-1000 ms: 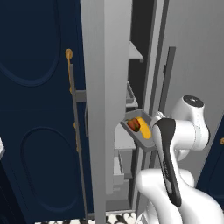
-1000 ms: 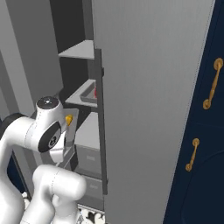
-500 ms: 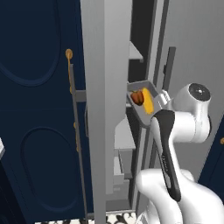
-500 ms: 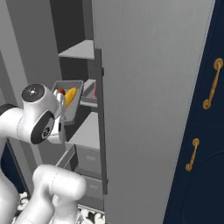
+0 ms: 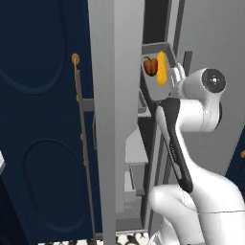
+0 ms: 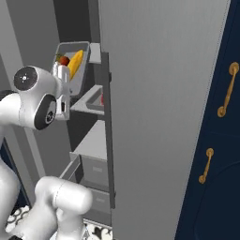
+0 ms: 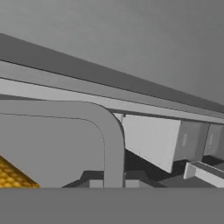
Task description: Take the meat container that has the steak and place it on the second highest rack of the freezer. Then take the vegetable container that has the corn and bell pepper and place it on the highest rack of the freezer.
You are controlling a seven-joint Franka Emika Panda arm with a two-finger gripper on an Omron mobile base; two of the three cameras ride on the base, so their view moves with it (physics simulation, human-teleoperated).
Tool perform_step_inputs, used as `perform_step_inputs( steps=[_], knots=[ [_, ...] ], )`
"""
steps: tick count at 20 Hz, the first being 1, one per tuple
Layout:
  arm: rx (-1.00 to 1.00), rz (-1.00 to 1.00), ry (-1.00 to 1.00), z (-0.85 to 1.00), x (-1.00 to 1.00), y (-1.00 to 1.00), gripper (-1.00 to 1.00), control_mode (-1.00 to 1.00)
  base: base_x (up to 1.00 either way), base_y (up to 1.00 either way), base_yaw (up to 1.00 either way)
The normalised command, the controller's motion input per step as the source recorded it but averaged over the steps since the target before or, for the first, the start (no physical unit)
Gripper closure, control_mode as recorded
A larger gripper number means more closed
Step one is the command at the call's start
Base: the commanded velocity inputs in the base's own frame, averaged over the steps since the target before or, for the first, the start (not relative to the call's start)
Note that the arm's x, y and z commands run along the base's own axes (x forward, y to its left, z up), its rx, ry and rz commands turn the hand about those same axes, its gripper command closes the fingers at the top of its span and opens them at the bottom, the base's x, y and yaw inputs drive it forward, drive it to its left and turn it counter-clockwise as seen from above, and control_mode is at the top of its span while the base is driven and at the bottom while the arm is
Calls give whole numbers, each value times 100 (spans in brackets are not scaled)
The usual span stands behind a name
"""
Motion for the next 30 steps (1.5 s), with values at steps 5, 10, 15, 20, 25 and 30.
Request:
perform_step_inputs(
  steps=[5, 10, 15, 20, 25, 30],
  knots=[
    [5, 0, 6, 86, 100, 3, 100, -100, 0, 0, 0],
    [0, -1, 23, 33, 100, 15, 100, -100, 0, 0, 0],
    [0, 0, 19, -2, 98, -13, 100, -100, 0, 0, 0],
    [0, -2, 12, -4, 81, -14, 100, -100, 0, 0, 0],
    [0, -9, 11, 0, 99, 9, 100, -100, 0, 0, 0],
    [0, -14, 10, 4, 100, 4, 100, -100, 0, 0, 0]
  ],
)
